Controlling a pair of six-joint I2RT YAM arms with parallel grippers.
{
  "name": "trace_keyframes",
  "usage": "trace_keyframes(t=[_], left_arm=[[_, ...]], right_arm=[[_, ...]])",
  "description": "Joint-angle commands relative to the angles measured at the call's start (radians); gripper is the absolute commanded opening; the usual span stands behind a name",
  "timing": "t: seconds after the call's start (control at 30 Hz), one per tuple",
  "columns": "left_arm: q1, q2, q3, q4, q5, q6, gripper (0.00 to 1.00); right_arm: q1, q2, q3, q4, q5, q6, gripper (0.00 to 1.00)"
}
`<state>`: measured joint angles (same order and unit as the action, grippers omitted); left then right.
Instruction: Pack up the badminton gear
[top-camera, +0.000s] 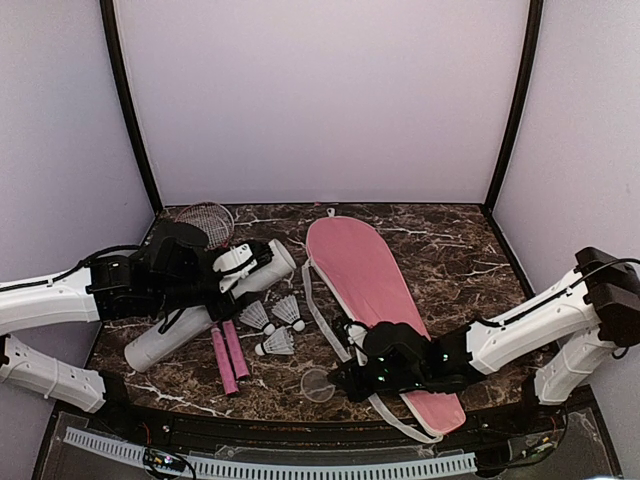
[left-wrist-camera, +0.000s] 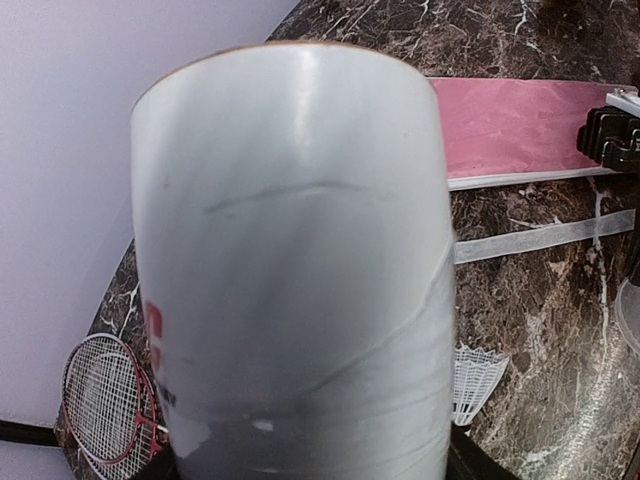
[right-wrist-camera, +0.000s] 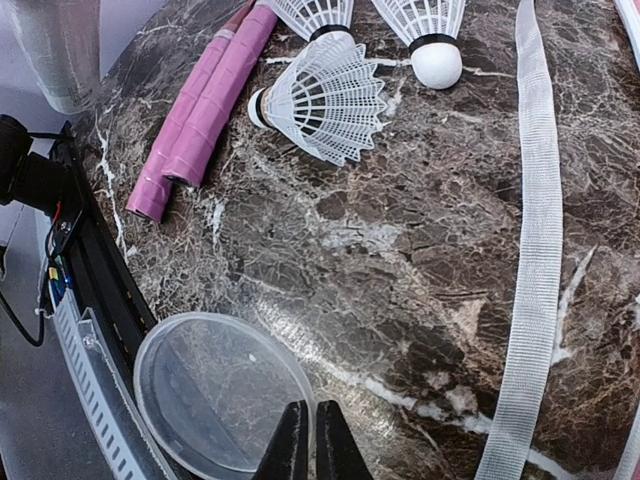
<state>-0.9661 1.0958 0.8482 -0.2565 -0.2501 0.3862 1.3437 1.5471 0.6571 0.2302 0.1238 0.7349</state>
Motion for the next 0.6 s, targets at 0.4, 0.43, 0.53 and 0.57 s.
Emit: trace_keyframes(t=[0.4, 0.43, 0.53, 0.57], left_arm=[[0.003, -0.008, -0.001, 0.000, 0.015, 0.005, 0.63], [0.003, -0.010, -0.002, 0.000, 0.014, 0.005, 0.63], [0.003, -0.012, -0.002, 0.000, 0.013, 0.007, 0.63], [0.003, -0.013, -0.001, -0.001, 0.011, 0.007, 0.63]], right_arm=[[0.011, 0.027, 0.014, 0.028, 0.004, 0.023, 0.25], [0.011, 0.022, 0.015, 0.030, 0.009, 0.023, 0.26], [0.011, 0.011, 0.011, 0.049, 0.024, 0.019, 0.29], [0.009, 0.013, 0.011, 0.061, 0.029, 0.020, 0.30]])
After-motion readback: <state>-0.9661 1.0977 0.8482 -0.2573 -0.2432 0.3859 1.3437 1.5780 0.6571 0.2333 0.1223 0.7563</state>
